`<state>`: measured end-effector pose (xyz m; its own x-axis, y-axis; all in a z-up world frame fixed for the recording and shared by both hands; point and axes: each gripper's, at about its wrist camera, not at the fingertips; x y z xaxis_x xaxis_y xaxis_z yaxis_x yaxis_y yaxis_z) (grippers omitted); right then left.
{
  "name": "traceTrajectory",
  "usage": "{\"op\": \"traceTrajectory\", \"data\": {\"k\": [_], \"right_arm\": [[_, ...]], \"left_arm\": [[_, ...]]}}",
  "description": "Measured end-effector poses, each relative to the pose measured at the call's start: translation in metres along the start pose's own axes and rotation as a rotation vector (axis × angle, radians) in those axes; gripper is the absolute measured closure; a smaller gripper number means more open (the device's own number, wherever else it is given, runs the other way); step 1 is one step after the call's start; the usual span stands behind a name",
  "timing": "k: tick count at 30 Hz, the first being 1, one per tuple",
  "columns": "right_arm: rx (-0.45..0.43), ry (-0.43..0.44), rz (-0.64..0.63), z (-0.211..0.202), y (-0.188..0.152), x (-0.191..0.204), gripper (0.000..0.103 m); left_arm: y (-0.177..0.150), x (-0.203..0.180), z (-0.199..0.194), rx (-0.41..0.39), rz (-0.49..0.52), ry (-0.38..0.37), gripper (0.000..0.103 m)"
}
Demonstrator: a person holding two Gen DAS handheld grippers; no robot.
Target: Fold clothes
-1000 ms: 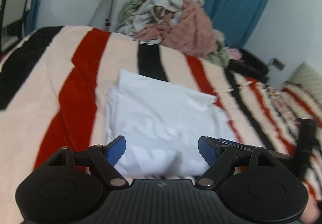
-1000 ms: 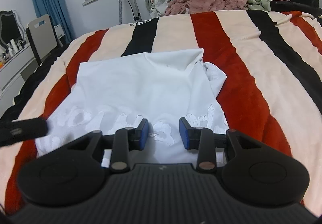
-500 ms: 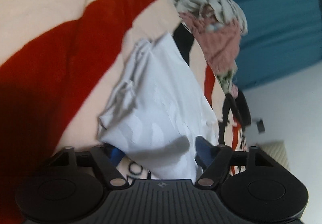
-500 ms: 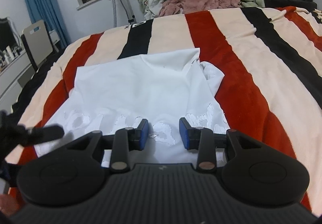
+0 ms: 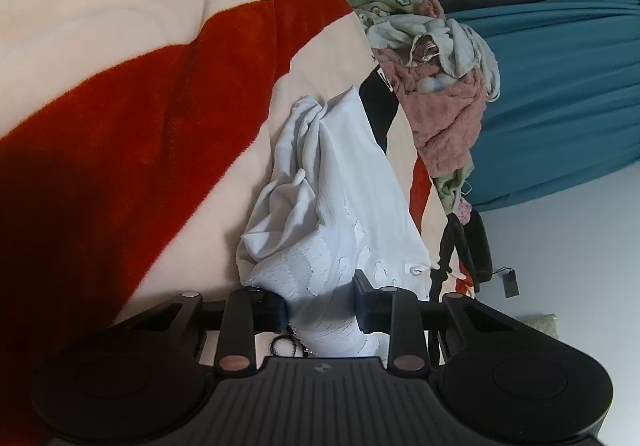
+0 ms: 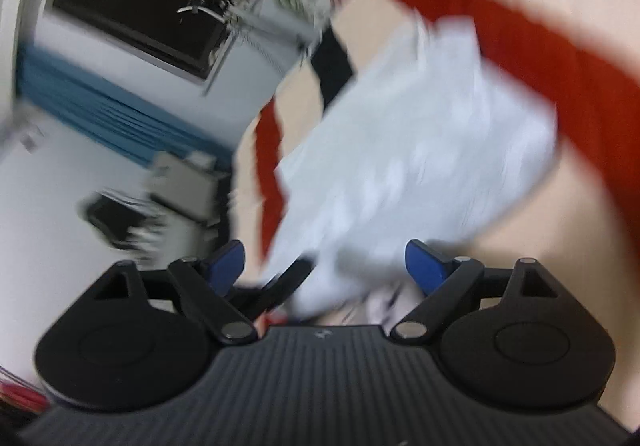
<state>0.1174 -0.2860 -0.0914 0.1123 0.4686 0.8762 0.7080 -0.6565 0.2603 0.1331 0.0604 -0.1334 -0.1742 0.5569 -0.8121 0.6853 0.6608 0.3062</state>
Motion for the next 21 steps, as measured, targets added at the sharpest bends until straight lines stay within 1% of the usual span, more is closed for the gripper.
{"op": "traceTrajectory", "data": {"k": [1, 3, 6, 8, 9, 10, 11, 14, 16, 17, 18, 20, 21], "right_arm": [[0.021, 0.009, 0.053, 0.003, -0.002, -0.008, 0.014], [0.041, -0.017, 0.112, 0.01, -0.003, -0.02, 0.013], [0.026, -0.012, 0.228, 0.018, 0.002, -0.044, 0.015], [-0.023, 0.016, 0.327, 0.017, 0.006, -0.059, 0.016], [-0.051, 0.029, 0.372, 0.016, 0.008, -0.065, 0.025], [-0.092, 0.022, 0.394, 0.012, 0.01, -0.069, 0.028], [-0.119, 0.019, 0.402, 0.009, 0.011, -0.071, 0.033], [-0.204, 0.016, 0.412, 0.002, 0.016, -0.078, 0.035], [-0.239, -0.003, 0.402, 0.001, 0.019, -0.081, 0.038], [-0.251, -0.014, 0.39, 0.001, 0.02, -0.081, 0.043], [-0.263, -0.025, 0.379, 0.001, 0.022, -0.082, 0.056], [-0.264, -0.063, 0.354, 0.001, 0.021, -0.081, 0.072], [-0.263, -0.073, 0.345, 0.0, 0.021, -0.081, 0.076]], "left_arm": [[-0.001, 0.0, 0.0, 0.0, -0.002, -0.001, 0.071], [-0.002, 0.0, 0.001, -0.001, -0.005, -0.002, 0.071], [-0.002, 0.001, 0.001, -0.003, -0.012, -0.004, 0.072], [-0.003, 0.003, 0.001, -0.01, -0.02, -0.012, 0.075], [-0.003, 0.004, 0.0, -0.016, -0.026, -0.019, 0.076], [-0.003, 0.005, -0.001, -0.018, -0.033, -0.025, 0.077], [-0.003, 0.006, -0.001, -0.018, -0.041, -0.03, 0.077], [-0.003, 0.008, -0.002, -0.019, -0.048, -0.038, 0.078], [-0.003, 0.008, -0.002, -0.02, -0.047, -0.041, 0.078], [-0.003, 0.008, -0.003, -0.021, -0.046, -0.042, 0.078], [-0.003, 0.008, -0.003, -0.021, -0.048, -0.045, 0.078], [-0.003, 0.009, -0.003, -0.019, -0.052, -0.05, 0.078], [-0.003, 0.009, -0.003, -0.019, -0.051, -0.053, 0.078]]}}
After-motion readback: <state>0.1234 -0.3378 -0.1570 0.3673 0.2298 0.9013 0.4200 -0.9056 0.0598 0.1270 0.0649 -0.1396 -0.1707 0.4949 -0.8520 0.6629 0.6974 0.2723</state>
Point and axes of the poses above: each gripper's, at about its wrist camera, not at the fingertips, and z roughly the way its jaws point, x to its left, y to its top, and after that the axes turned 2 degrees about z, right-handed
